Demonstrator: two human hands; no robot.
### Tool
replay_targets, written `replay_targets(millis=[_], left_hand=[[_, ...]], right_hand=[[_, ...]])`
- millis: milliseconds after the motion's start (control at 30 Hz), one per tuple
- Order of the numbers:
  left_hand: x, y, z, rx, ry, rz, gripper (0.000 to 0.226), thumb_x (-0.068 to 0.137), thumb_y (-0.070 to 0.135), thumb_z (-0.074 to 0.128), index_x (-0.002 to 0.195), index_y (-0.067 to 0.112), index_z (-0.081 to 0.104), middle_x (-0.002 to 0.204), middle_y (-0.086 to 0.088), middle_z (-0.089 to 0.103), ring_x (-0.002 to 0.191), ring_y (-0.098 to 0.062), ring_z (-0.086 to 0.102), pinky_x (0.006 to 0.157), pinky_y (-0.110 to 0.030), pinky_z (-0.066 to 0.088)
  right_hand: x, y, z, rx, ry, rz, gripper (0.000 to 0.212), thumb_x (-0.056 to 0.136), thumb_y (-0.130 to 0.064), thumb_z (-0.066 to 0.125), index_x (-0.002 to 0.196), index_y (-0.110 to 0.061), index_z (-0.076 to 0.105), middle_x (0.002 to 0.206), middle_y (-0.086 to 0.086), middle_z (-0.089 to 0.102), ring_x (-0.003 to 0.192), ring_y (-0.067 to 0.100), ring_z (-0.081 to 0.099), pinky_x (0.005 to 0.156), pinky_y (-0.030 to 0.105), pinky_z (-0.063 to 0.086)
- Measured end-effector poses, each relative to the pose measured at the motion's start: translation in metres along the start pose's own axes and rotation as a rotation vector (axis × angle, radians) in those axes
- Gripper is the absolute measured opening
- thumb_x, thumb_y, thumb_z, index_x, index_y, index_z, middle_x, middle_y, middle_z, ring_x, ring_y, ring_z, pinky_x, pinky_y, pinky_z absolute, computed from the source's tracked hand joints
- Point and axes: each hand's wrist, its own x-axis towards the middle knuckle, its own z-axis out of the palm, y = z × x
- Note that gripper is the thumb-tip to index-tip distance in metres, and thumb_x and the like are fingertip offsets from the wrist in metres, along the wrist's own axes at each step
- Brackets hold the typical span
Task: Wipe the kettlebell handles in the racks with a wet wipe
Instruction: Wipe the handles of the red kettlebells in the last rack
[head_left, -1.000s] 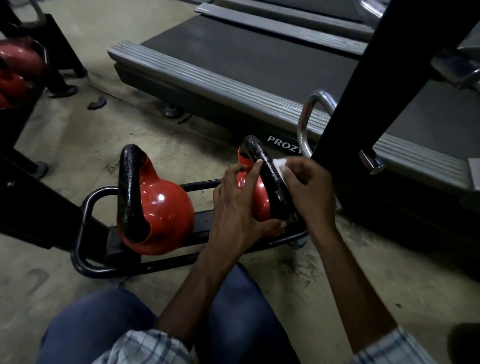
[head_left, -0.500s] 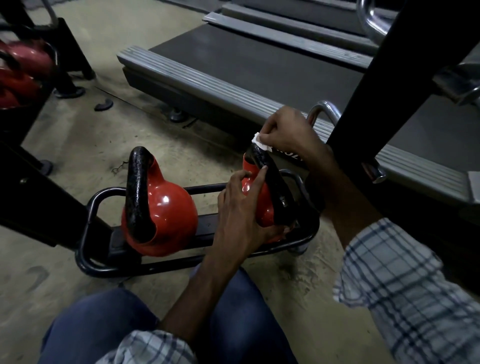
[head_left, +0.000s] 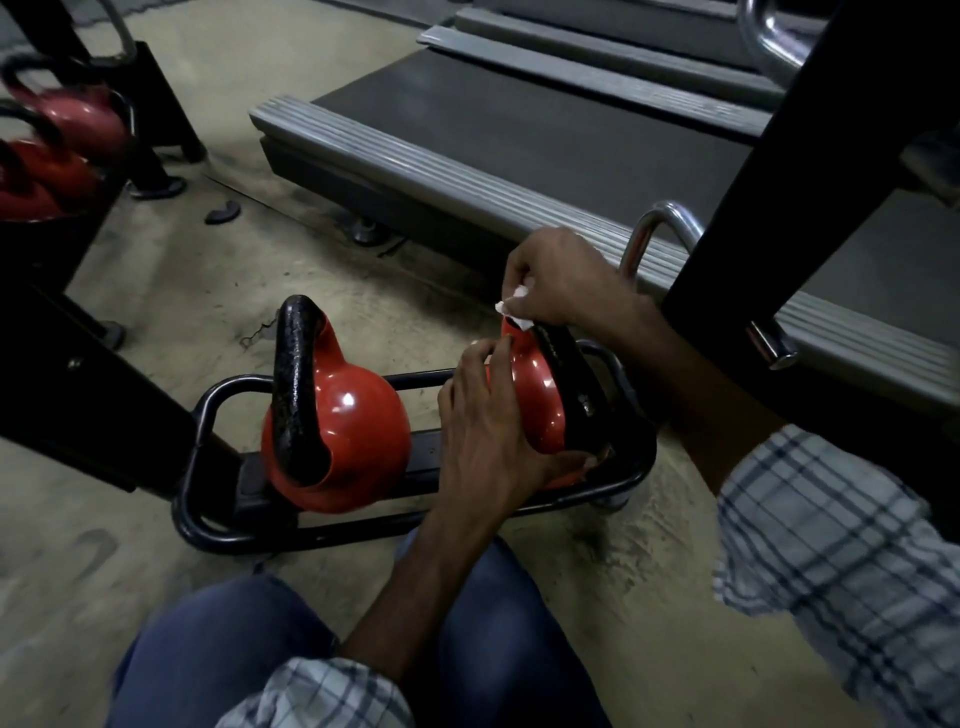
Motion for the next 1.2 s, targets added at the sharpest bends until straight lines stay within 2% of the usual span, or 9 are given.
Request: replay_targets(millis=[133,300,467,667,767,867,1033,1133,1200], left_hand=[[0.002,-0.004,0.001,0.005,-0.005,-0.012,0.141,0.045,0.073,0.084,0.157,0.022,0.016,0.157,-0.001,0.021,0.144,-0.02,0.024,0.117,-0.045,0.027],[0.003,-0.003,0.002,-0.006,-0.008,0.019,0.138,0.051,0.07,0.082,0.159,0.021,0.013,0.156,-0.004,0.023,0.142,-0.022,0.028,0.115,-0.049,0.03],[0.003,-0.003,0.001,0.0,-0.014,0.029,0.139,0.051,0.071,0.082,0.159,0.022,0.01,0.156,-0.004,0.023,0.141,-0.021,0.028,0.116,-0.047,0.029],[0.003,-0.001,-0.002,-0.015,-0.044,0.006,0.149,0.047,0.074,0.083,0.16,0.022,0.001,0.158,-0.002,0.017,0.144,-0.021,0.022,0.12,-0.044,0.02],[0.003,-0.001,-0.002,0.009,-0.045,0.002,0.151,0.046,0.074,0.083,0.16,0.02,-0.001,0.159,-0.005,0.016,0.146,-0.024,0.021,0.121,-0.045,0.018],[0.002,-0.001,-0.002,0.013,-0.038,-0.007,0.149,0.047,0.073,0.084,0.16,0.021,0.002,0.158,-0.005,0.017,0.145,-0.024,0.022,0.12,-0.049,0.021],[0.002,-0.002,-0.002,0.003,-0.022,0.011,0.142,0.049,0.07,0.084,0.159,0.025,0.006,0.153,-0.002,0.02,0.139,-0.019,0.021,0.119,-0.045,0.021],[0.002,-0.002,0.0,0.004,-0.024,0.019,0.14,0.05,0.067,0.086,0.158,0.026,0.009,0.152,-0.002,0.021,0.137,-0.017,0.021,0.119,-0.046,0.023],[0.003,-0.003,0.0,0.0,-0.025,0.022,0.139,0.05,0.068,0.086,0.158,0.026,0.01,0.152,-0.002,0.022,0.137,-0.017,0.021,0.119,-0.047,0.023]], right_hand=[[-0.066,0.002,-0.001,0.031,0.123,-0.066,0.008,0.078,-0.032,0.079,0.082,-0.027,0.076,0.082,-0.015,0.057,0.079,0.005,0.055,0.072,0.021,0.037],[-0.149,0.002,0.017,0.138,0.245,0.003,0.016,0.068,-0.023,0.083,0.073,-0.026,0.069,0.082,-0.011,0.052,0.077,0.011,0.056,0.063,0.023,0.04],[-0.133,0.0,0.027,0.165,0.319,0.029,0.016,0.07,-0.015,0.08,0.079,-0.017,0.067,0.091,-0.004,0.055,0.082,0.014,0.056,0.069,0.022,0.04],[-0.059,-0.009,0.019,0.121,0.242,0.033,0.015,0.073,-0.015,0.071,0.088,-0.018,0.069,0.09,-0.003,0.055,0.085,0.017,0.056,0.07,0.026,0.039],[-0.018,-0.014,0.01,0.005,0.086,0.083,0.011,0.075,-0.017,0.074,0.085,-0.015,0.076,0.084,0.0,0.065,0.081,0.017,0.061,0.069,0.024,0.042],[0.017,-0.015,0.007,-0.008,-0.048,0.141,0.011,0.077,-0.02,0.077,0.088,-0.018,0.076,0.077,-0.002,0.064,0.081,0.016,0.063,0.066,0.022,0.04],[0.038,0.009,-0.004,0.279,-0.207,0.287,0.013,0.078,-0.026,0.074,0.089,-0.026,0.082,0.086,-0.009,0.076,0.083,0.009,0.07,0.068,0.022,0.051],[0.03,0.025,0.004,0.489,-0.136,0.401,0.01,0.079,-0.023,0.076,0.087,-0.025,0.083,0.078,-0.007,0.076,0.064,0.004,0.064,0.057,0.016,0.049],[0.022,0.032,0.018,0.68,-0.06,0.442,0.009,0.08,-0.013,0.076,0.084,-0.018,0.083,0.071,-0.004,0.075,0.057,0.003,0.061,0.059,0.019,0.052]])
